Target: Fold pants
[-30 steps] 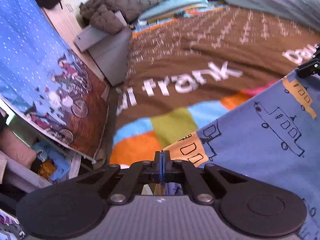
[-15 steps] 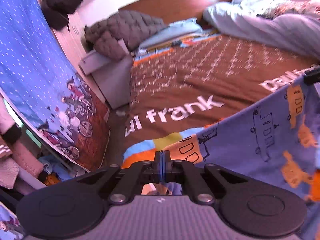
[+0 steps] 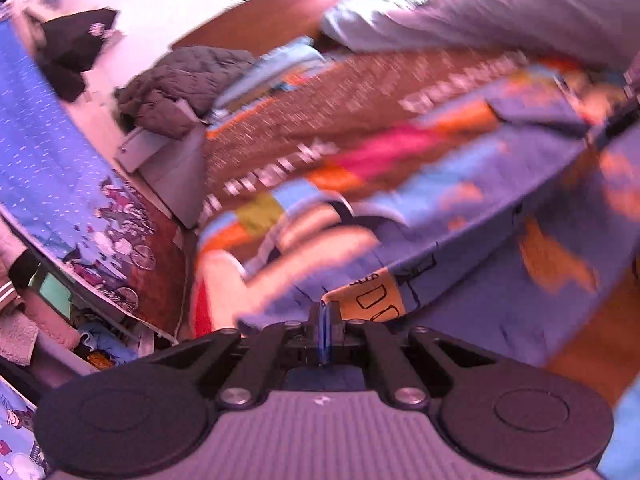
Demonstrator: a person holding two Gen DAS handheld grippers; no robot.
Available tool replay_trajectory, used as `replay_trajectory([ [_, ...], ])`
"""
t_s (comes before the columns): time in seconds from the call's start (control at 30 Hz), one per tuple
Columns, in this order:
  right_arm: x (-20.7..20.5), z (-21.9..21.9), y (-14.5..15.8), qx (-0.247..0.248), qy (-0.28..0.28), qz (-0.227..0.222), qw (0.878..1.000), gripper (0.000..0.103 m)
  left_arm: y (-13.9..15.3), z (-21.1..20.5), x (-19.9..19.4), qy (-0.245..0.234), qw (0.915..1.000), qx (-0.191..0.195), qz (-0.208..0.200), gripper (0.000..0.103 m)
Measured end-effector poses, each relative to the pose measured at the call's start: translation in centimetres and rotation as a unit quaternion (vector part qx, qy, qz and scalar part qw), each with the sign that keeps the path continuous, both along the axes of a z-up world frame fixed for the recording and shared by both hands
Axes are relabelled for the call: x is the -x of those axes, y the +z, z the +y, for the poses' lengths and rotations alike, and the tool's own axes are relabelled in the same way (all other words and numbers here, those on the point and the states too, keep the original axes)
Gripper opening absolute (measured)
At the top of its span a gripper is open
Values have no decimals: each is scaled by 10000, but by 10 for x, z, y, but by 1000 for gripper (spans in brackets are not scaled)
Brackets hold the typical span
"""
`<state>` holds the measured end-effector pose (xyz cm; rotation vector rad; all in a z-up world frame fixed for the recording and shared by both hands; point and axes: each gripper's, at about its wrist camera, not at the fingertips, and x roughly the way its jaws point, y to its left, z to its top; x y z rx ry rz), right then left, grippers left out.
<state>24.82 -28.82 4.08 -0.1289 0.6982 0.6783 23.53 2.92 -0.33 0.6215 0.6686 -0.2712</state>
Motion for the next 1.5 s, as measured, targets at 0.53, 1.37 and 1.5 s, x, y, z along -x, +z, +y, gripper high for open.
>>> replay_trajectory([
  [0.53, 51, -7, -30, -483, -131, 182, 9986, 1, -23, 5, 17, -459, 9969, -588, 270, 0],
  [1.37, 48, 28, -56, -426, 308, 936, 9942, 5, -50, 19, 20, -403, 9889, -1420, 181, 2],
  [1.5, 49, 25, -53, -431, 264, 878, 9949, 26, -36, 21, 20, -199, 9933, -1079, 371, 39],
])
